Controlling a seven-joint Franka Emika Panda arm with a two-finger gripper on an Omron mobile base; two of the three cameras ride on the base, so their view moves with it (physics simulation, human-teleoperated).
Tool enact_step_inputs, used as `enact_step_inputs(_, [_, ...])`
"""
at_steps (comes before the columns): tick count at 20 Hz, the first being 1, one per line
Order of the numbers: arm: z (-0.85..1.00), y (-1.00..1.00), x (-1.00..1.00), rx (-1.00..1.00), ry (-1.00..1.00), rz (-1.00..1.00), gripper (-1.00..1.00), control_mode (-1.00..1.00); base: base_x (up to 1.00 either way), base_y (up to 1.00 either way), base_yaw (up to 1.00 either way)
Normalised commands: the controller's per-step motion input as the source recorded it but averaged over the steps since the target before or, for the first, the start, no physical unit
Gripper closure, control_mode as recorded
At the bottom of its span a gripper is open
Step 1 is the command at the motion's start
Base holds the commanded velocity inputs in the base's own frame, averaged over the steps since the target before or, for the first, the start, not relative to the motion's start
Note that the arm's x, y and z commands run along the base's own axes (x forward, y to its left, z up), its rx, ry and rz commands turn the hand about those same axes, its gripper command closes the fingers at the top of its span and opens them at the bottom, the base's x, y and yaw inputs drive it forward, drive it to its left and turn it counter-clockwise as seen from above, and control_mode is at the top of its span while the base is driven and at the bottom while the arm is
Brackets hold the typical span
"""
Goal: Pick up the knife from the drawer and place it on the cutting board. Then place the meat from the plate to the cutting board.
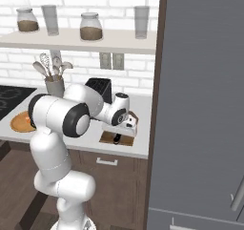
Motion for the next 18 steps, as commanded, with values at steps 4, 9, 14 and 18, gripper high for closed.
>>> enact_step_inputs(4, [0.0, -0.13, 0.06, 0.0, -0.03, 0.0, 1.0, -1.0, 0.0, 0.0, 0.0])
enact_step_inputs(9, [0.0, -0.01, 0.02, 0.0, 0.0, 0.0, -1.0, -1.0, 0.0, 0.0, 0.0])
enact_step_inputs(14, [0.0, 0.0, 0.02, 0.0, 0.0, 0.0, -1.0, -1.0, 0.0, 0.0, 0.0])
enact_step_inputs(18, [0.19, 0.0, 0.0, -0.01, 0.0, 0.0, -1.0, -1.0, 0.0, 0.0, 0.0])
